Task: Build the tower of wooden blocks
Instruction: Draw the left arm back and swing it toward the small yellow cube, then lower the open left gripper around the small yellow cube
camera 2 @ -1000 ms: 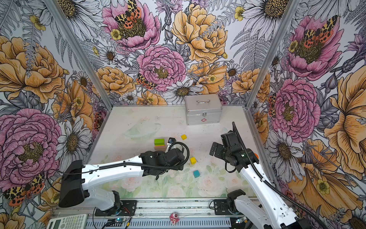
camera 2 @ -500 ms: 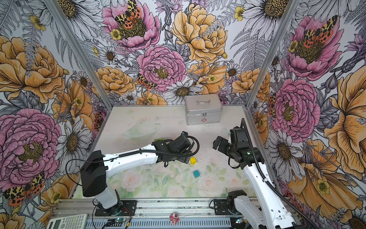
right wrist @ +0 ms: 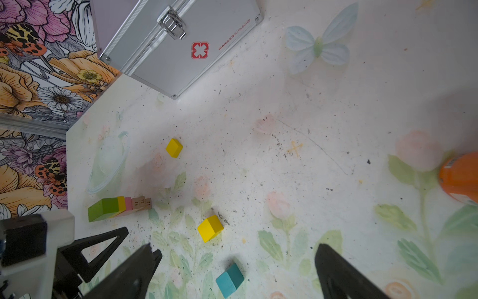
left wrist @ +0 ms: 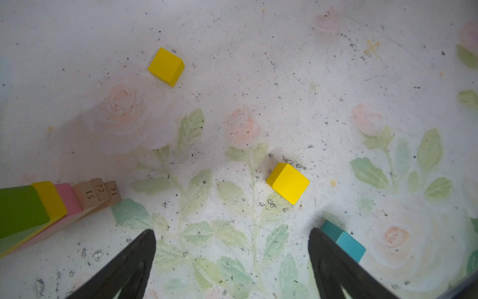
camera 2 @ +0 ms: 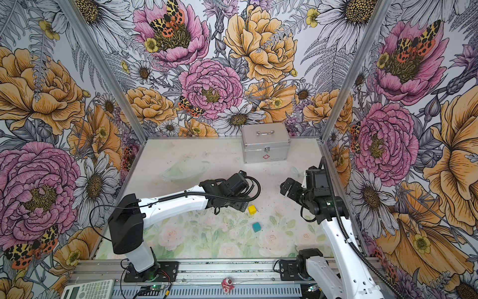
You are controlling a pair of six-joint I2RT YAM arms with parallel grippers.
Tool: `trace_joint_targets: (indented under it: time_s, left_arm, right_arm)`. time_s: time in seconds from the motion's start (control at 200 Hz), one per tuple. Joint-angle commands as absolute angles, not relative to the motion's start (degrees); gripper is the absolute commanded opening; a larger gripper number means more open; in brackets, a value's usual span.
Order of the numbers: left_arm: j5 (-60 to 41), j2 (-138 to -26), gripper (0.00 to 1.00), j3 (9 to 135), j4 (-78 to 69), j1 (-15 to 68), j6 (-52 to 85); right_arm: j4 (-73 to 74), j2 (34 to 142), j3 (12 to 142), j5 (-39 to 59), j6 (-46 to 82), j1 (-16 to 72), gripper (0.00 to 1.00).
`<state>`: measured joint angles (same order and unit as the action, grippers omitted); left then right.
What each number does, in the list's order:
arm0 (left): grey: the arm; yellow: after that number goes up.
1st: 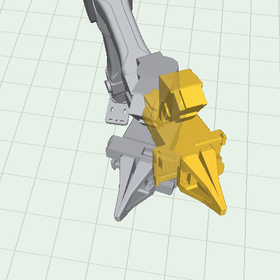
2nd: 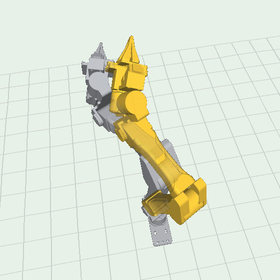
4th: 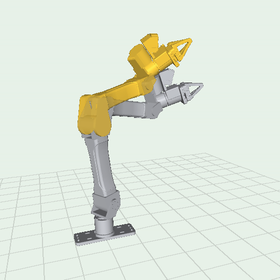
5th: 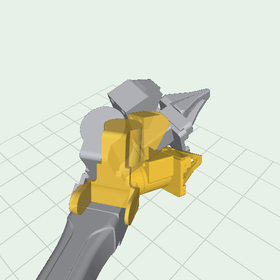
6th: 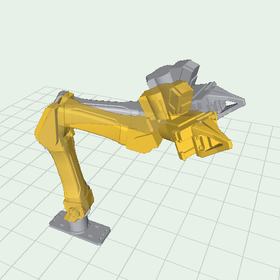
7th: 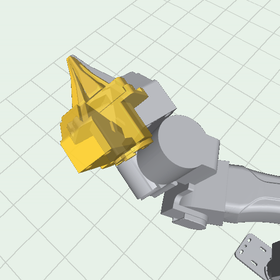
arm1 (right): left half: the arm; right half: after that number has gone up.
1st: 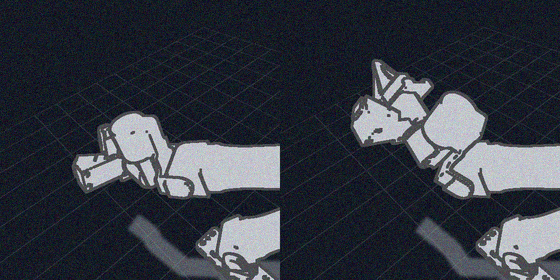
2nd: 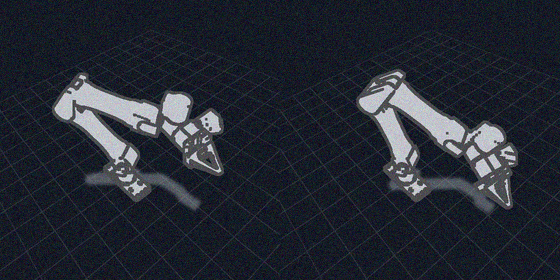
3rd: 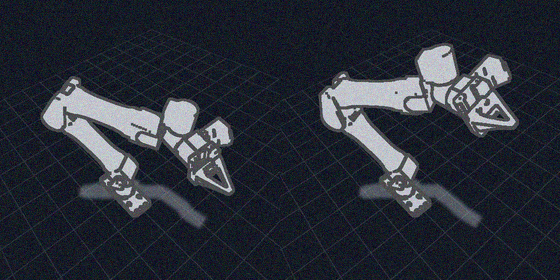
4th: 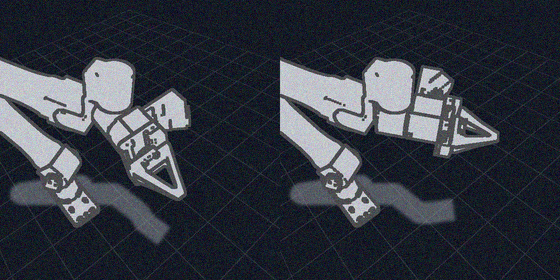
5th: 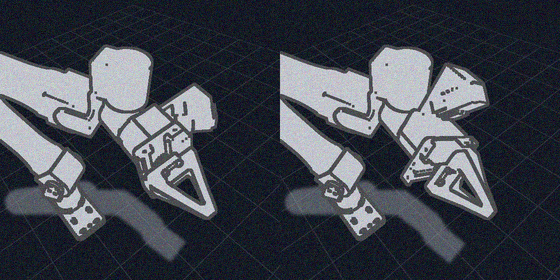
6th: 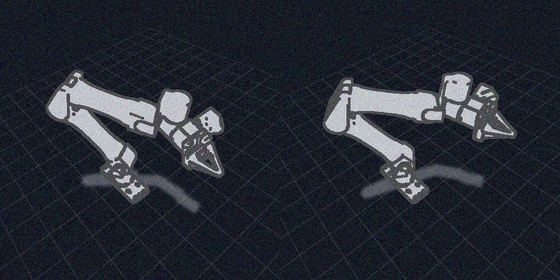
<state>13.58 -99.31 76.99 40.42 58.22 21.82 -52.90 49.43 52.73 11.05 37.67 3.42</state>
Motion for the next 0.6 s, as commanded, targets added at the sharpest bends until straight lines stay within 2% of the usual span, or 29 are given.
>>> trace_joint_targets:
  time_s: [0.0,0.59]
  left_arm:
    - [12.39,-100.76,0.94,78.76,39.64,57.75,20.03]
    - [8.43,-107.80,0.92,82.00,39.63,57.06,17.54]
  right_arm:
    - [-52.31,48.34,50.65,12.29,36.32,2.66,1.00]
    - [-52.38,45.42,46.96,15.42,35.95,0.08,1.00]
